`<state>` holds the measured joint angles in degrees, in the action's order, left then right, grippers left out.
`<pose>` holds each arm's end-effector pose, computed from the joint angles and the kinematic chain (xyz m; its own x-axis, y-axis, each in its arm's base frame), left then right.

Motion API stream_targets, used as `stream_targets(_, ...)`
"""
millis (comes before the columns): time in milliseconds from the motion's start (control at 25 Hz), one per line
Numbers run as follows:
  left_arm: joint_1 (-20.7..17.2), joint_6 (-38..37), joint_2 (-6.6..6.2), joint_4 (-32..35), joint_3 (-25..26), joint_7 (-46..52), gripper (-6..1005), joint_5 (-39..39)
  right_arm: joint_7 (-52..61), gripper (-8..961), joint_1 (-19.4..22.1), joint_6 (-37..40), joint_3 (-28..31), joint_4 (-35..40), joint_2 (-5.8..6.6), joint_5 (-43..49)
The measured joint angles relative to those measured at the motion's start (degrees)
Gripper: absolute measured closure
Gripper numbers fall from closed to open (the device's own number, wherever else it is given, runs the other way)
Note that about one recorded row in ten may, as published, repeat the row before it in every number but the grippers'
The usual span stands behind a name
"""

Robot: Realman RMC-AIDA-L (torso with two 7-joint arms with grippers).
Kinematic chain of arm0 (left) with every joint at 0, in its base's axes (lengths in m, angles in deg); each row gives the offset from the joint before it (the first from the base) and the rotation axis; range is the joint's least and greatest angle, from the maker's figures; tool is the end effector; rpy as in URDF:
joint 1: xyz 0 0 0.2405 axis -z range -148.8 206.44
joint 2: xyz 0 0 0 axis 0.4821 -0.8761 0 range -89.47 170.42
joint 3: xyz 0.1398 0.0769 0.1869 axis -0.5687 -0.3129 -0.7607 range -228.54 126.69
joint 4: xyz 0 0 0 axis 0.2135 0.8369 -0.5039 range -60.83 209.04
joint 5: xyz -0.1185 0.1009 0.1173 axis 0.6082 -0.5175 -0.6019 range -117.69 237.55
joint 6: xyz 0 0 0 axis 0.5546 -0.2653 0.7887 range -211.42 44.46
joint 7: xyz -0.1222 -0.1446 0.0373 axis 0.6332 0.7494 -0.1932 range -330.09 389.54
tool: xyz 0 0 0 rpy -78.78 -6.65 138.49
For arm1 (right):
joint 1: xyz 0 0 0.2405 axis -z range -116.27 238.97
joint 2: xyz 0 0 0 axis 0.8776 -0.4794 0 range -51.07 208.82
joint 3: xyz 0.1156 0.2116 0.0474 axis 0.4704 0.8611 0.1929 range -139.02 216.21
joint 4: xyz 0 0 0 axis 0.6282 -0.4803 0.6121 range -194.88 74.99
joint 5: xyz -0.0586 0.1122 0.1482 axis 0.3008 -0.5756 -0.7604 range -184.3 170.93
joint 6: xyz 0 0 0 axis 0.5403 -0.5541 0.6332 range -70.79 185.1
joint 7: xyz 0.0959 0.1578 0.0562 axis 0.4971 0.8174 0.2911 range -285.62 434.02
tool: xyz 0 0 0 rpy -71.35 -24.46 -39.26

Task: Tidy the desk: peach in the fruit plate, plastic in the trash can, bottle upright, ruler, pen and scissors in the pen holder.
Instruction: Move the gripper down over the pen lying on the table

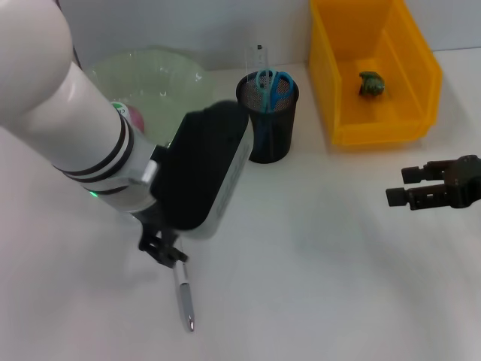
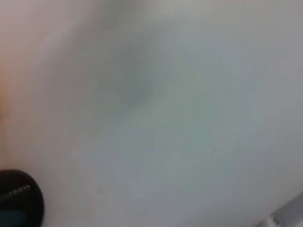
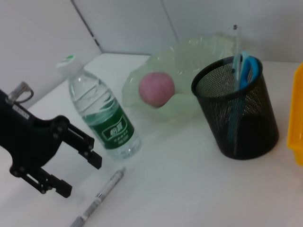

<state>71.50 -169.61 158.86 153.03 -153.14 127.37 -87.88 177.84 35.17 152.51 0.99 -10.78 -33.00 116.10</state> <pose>-0.1407 0.3298 -0.0916 0.6606 -0.5389 -0.5227 -0.5513 -0.8208 0.1495 0.2768 0.3234 0.0333 0.6840 -0.6234 -0.3789 -0.7088 -0.6908 -0.1430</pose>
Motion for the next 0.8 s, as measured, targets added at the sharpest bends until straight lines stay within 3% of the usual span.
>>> stream_targets(80, -1.1, 1.9, 0.35, 0.5, -1.4, -3.9, 276, -2.4, 0.2, 144, -0.2, -0.1, 0.2, 0.2, -0.49, -0.3)
stream_targets(120, -2.5, 4.0, 0.55, 1.6, -4.9, -5.5, 276, -5.3, 0.4, 144, -0.4, -0.2, 0.3, 0.4, -0.71, -0.4)
stream_targets(320, -5.2, 6.0, 0.55, 2.4, -8.7, -12.9, 275, -9.4, 1.4, 144, -1.2, -2.5, 0.2, -0.3, -0.72, 0.6)
stream_targets(560, -6.4, 5.5, 0.34, 3.0, -7.4, -20.3, 285, -9.3, 2.0, 144, -1.1, -4.8, 0.3, -1.2, -1.11, 0.6)
stream_targets(800, -4.1, 3.0, -0.01, 1.7, -6.8, -24.3, 296, -5.3, 1.4, 144, -1.0, -8.5, 0.0, -4.3, -1.41, 0.7)
